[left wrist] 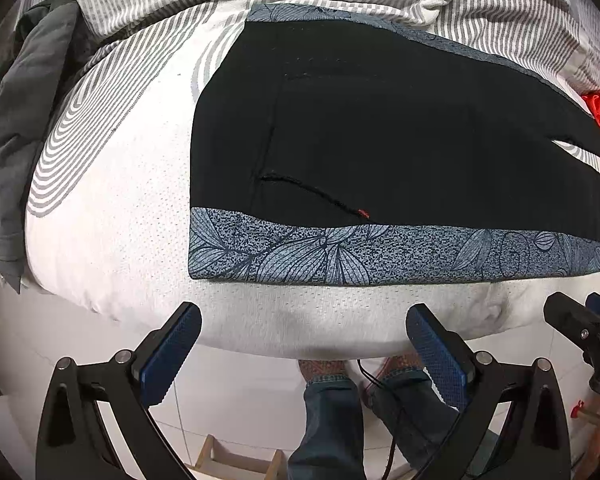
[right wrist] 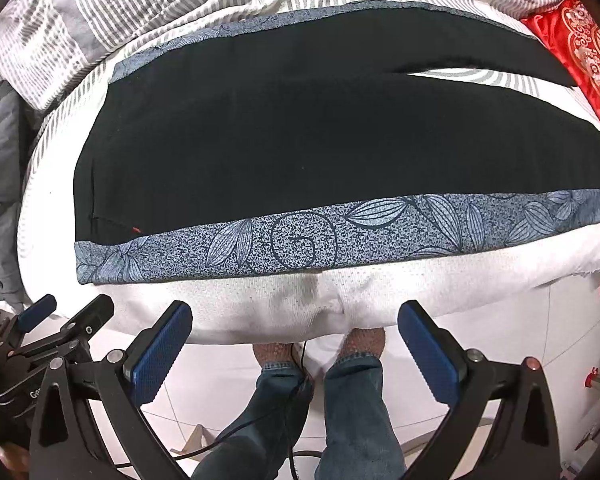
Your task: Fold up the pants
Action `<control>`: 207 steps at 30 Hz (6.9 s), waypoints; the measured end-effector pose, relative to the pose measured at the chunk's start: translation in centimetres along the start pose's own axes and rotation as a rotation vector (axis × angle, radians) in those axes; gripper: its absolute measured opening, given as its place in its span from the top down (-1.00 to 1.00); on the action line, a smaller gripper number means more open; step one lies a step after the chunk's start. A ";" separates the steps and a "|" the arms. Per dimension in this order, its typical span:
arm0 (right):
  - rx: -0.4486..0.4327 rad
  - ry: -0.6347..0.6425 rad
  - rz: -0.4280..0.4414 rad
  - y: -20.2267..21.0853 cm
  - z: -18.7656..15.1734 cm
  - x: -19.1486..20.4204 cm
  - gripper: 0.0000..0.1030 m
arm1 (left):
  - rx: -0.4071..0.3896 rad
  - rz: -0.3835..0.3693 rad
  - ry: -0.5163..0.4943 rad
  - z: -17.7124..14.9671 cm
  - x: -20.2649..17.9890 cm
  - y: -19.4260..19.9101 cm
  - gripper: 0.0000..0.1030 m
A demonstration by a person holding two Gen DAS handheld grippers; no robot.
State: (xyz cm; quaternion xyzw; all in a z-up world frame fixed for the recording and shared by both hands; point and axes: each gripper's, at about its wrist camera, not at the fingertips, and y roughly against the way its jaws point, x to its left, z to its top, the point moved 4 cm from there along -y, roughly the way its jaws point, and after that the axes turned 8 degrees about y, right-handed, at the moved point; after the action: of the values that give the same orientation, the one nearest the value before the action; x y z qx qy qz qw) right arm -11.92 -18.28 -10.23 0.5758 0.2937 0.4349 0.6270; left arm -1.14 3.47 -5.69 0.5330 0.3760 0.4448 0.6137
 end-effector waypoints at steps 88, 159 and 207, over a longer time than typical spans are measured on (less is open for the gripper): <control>-0.069 -0.228 0.810 -0.4 12.9 -1.1 0.90 | -0.117 -0.436 0.202 15.0 -1.1 3.9 0.53; 0.207 0.287 0.548 -9.1 28.5 0.5 -0.55 | -0.108 0.113 0.138 22.9 -3.2 -5.3 -0.54; -0.149 -0.730 0.517 -6.0 -9.7 -38.1 -0.11 | 0.085 -0.315 -0.337 7.4 -38.9 -4.6 -0.54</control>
State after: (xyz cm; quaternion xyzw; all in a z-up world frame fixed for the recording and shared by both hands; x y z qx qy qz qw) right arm -36.22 -47.23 -22.70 0.6992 -0.1320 0.3657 0.6000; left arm -6.04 -35.86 -9.65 0.5598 0.3651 0.2318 0.7068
